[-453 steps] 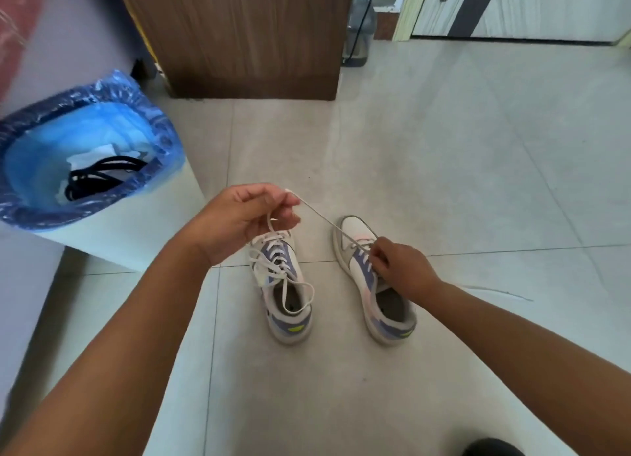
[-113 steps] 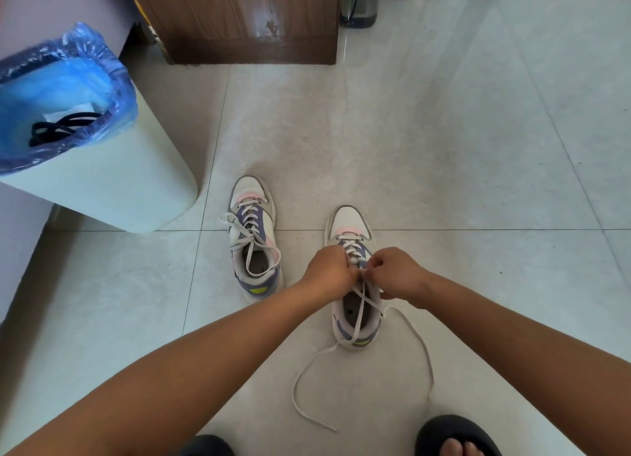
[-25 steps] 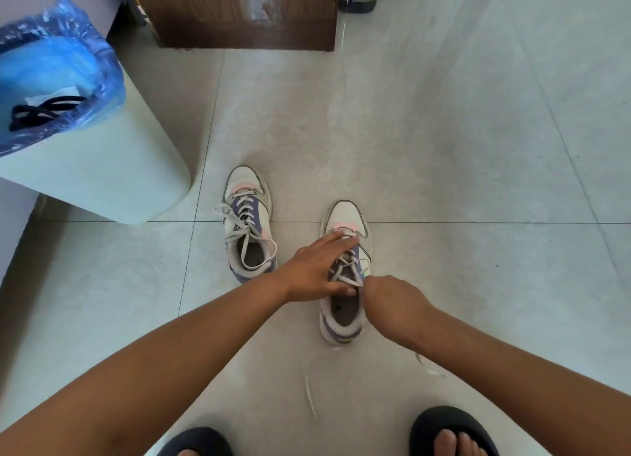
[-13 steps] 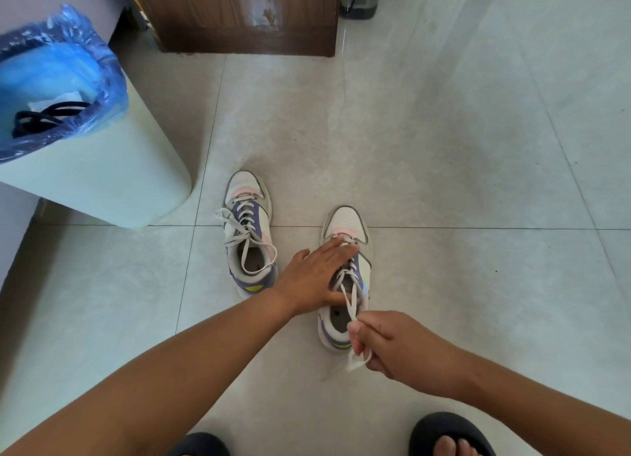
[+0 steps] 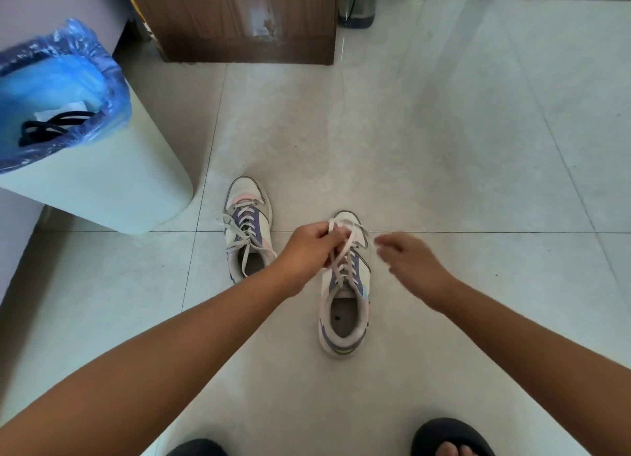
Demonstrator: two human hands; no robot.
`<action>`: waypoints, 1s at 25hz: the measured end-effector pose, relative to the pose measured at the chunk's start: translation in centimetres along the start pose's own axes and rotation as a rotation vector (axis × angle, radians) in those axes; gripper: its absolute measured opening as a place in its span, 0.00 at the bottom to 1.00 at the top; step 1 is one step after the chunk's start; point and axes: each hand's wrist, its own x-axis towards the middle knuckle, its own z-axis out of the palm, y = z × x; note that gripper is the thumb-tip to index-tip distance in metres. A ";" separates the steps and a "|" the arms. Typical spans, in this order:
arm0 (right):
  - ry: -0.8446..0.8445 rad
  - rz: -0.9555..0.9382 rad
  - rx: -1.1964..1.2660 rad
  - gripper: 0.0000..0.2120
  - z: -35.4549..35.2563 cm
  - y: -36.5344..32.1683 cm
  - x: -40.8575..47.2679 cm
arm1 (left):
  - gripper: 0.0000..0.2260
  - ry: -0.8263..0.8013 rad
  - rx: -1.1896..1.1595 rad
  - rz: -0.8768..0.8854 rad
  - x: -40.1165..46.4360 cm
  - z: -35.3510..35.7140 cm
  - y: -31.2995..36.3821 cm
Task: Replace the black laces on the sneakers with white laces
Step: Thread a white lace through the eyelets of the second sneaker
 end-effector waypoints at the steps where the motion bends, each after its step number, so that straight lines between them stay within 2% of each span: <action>1: -0.154 -0.051 -0.107 0.08 0.8 0.3 -0.5 | 0.10 0.008 -0.062 -0.023 0.2 -0.1 0.5; 2: -0.251 -0.107 -0.163 0.07 1.5 0.3 -0.9 | 0.10 0.009 -0.091 -0.032 0.3 -0.2 1.1; 3: -0.269 -0.147 -0.174 0.05 2.1 0.3 -1.2 | 0.10 0.022 -0.079 -0.031 0.5 -0.2 1.5; 5: -0.152 -0.160 -0.102 0.05 3.0 0.9 -0.9 | 0.12 0.071 -0.009 -0.021 0.8 -0.2 2.3; 7: -0.070 0.009 0.187 0.06 3.4 1.0 -0.2 | 0.14 0.142 0.033 0.002 1.0 -0.5 3.2; 9: -0.113 0.155 0.501 0.07 3.6 0.8 0.0 | 0.16 0.193 0.040 0.034 1.0 -0.8 4.2; 10: -0.138 0.157 0.555 0.06 3.6 0.7 0.0 | 0.16 0.205 0.058 0.055 0.9 -0.8 4.6; 12: -0.176 0.090 0.467 0.07 3.8 0.2 -0.2 | 0.17 0.231 0.087 0.096 0.6 -0.4 5.3; 14: -0.202 0.024 0.271 0.10 4.1 -0.1 -0.3 | 0.17 0.245 0.023 0.103 0.5 0.1 6.4; 17: -0.288 -0.082 -0.069 0.11 4.6 -0.5 -0.3 | 0.13 0.130 -0.133 0.174 1.0 0.6 8.1; 19: -0.276 -0.129 -0.123 0.14 4.8 -0.5 -0.2 | 0.11 0.005 0.025 0.278 1.8 0.8 8.2; 21: -0.228 -0.045 0.085 0.17 4.6 -0.6 -0.1 | 0.12 -0.168 0.320 0.268 2.1 0.9 6.8; 23: -0.210 0.082 0.312 0.17 4.2 -0.7 0.2 | 0.13 -0.299 0.592 0.180 2.0 0.2 4.1; 25: -0.214 0.172 0.378 0.16 3.8 -0.4 0.6 | 0.10 -0.339 0.667 0.116 1.6 -1.2 1.6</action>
